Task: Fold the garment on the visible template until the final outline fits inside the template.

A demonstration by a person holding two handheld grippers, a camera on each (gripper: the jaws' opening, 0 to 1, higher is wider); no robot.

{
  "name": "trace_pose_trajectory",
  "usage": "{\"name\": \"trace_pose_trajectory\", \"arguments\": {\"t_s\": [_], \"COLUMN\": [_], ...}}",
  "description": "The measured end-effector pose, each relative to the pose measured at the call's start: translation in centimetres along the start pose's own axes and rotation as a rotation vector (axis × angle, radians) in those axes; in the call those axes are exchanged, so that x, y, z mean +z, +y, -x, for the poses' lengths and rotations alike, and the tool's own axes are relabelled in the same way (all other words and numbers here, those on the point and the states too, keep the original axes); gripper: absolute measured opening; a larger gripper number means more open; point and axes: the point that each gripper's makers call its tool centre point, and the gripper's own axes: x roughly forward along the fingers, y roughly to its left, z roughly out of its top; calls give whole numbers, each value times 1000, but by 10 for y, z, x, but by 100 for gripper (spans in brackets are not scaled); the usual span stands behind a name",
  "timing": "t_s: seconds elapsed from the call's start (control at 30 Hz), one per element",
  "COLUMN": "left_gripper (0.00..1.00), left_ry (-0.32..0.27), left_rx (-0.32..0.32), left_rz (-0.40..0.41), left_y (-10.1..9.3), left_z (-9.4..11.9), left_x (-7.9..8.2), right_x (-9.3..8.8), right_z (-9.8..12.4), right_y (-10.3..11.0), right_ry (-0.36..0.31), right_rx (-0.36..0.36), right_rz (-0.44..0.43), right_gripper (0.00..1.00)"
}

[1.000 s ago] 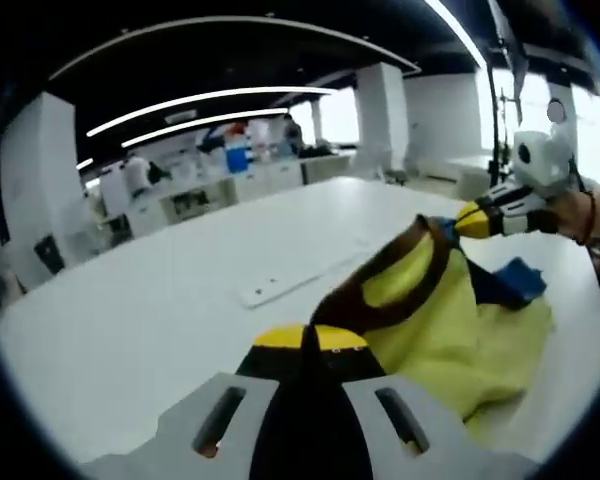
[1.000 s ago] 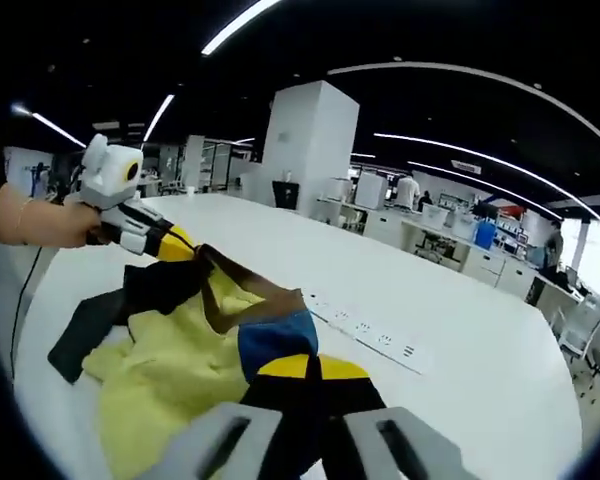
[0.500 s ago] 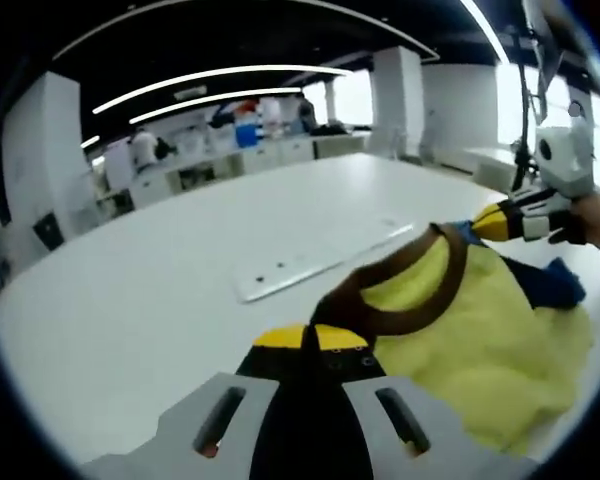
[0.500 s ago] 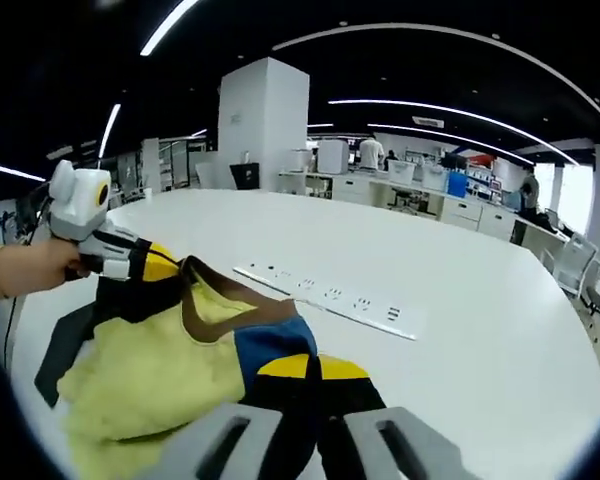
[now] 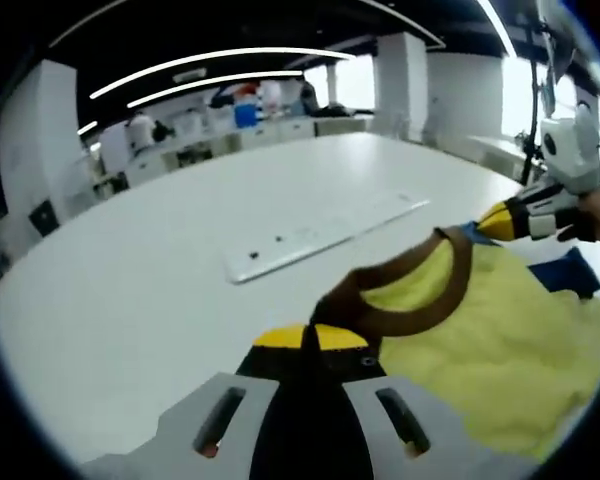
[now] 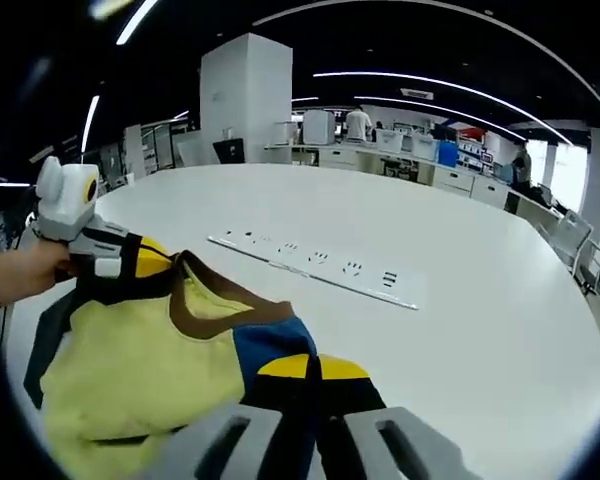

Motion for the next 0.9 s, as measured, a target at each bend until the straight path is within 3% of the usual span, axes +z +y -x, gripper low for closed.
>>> {"name": "trace_pose_trajectory", "arguments": {"t_s": [0.3, 0.4, 0.63, 0.7, 0.9], "left_gripper": [0, 11, 39, 44, 59], "left_ry": [7, 5, -34, -40, -49], "left_rx": [15, 44, 69, 70, 74], "left_rz": [3, 22, 18, 14, 20], "left_y": [2, 11, 21, 22, 22], "left_z": [0, 5, 29, 38, 67], "left_x": [-4, -2, 13, 14, 13], "right_x": [-4, -6, 3, 5, 4], "right_z": [-4, -4, 13, 20, 47], "right_y": [2, 4, -2, -3, 2], "right_ry": [9, 18, 12, 8, 8], "right_rx": [-3, 5, -16, -14, 11], "right_rz": [-21, -58, -42, -46, -33], "right_gripper": [0, 2, 30, 39, 48]}}
